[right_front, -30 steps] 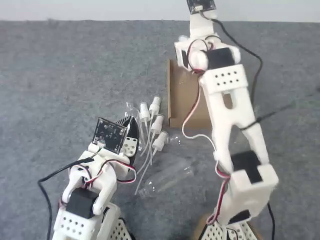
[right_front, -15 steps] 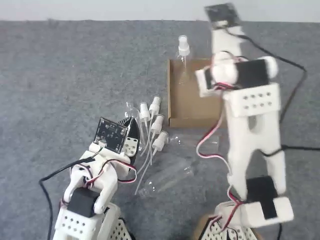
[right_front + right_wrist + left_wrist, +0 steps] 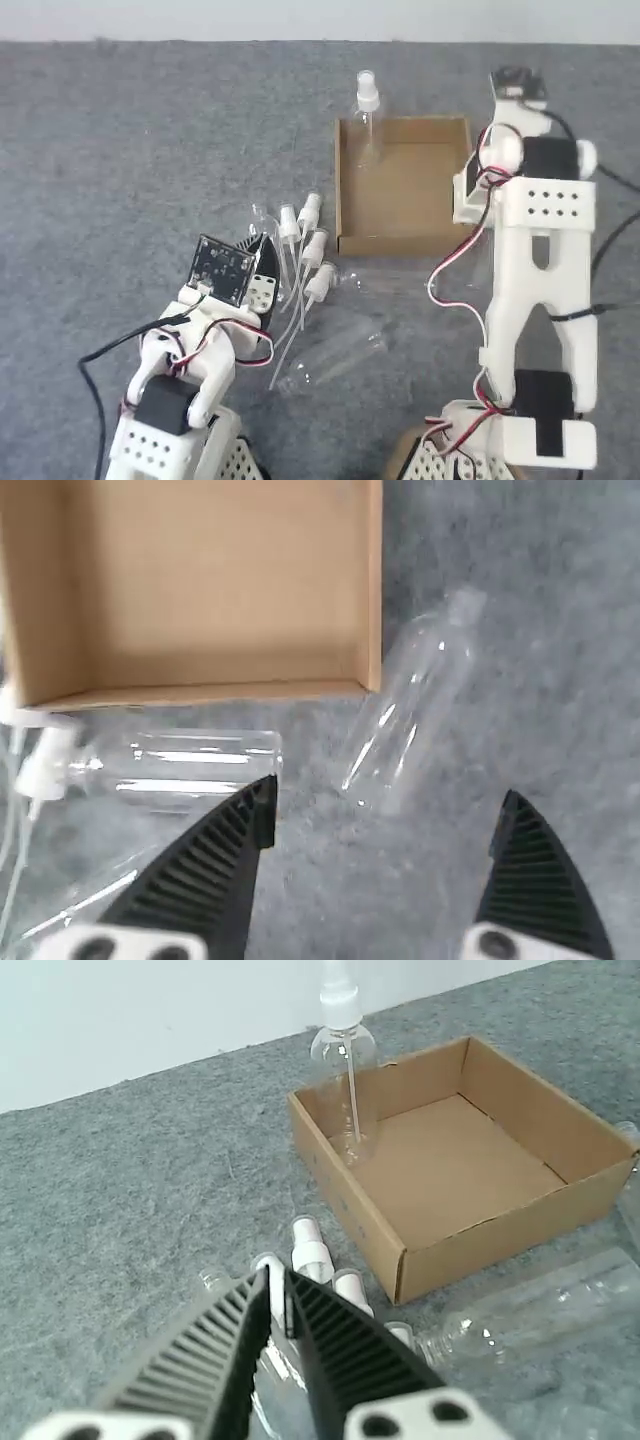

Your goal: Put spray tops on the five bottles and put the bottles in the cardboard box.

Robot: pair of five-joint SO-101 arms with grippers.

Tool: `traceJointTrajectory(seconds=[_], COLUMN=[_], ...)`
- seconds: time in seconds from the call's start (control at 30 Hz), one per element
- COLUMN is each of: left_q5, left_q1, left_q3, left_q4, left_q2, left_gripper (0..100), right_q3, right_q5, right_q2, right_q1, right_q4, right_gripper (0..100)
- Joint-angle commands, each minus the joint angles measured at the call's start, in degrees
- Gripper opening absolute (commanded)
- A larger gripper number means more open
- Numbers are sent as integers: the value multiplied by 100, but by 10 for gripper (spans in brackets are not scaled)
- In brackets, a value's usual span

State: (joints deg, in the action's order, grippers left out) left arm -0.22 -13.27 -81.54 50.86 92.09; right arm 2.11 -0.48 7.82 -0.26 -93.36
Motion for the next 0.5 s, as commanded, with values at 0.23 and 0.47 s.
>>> traceJointTrajectory(seconds=[0.23,0.47], left_q5=[-35,-35], left_q1=[26,26], left_q3=[40,40], left_q4=[-176,-176], left_q2=[-70,-70], left_gripper=[12,12], right_q3=[-1899,-2576], right_q5=[-571,-527], right_q2=[347,286], right_q1=[127,664], right_q4=[1807,2571], right_gripper=[284,282])
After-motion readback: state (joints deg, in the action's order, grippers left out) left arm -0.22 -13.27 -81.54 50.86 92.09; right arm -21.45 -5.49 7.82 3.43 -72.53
